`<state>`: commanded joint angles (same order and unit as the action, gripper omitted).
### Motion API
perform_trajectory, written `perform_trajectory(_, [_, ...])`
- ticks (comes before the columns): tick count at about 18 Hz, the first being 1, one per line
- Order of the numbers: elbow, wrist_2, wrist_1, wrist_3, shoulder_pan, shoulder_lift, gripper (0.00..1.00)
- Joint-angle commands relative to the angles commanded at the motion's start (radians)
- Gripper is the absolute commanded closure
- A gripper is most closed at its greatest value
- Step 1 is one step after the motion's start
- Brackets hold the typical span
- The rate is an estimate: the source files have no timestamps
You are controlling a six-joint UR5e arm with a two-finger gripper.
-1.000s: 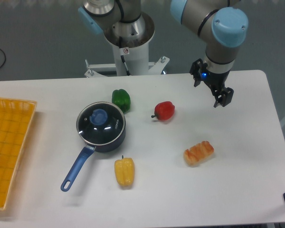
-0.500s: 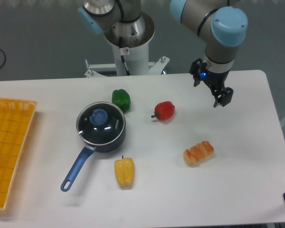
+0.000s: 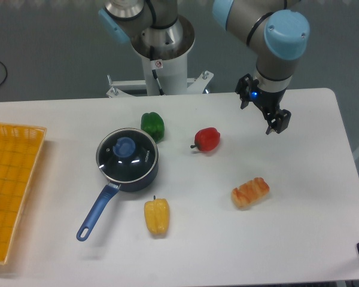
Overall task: Open the lid
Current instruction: 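Move the gripper over the saucepan's glass lid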
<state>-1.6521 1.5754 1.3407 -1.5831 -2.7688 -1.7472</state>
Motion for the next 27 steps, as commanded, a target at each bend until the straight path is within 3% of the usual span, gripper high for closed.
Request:
perform_trajectory(6, [-0.008,-0.066,-0.005,0.054,-0.009,0.008,0.00])
perform_trajectory(9, [0.000,-0.077,-0.002,0.188,-0.003,0.014,0.00])
perform_trajectory(21, [0.018,-0.123,-0.018,0.533,0.109,0.002,0.00])
perform_trajectory(27, [0.015,-0.115,-0.043,0.701,0.207,-0.008,0.00])
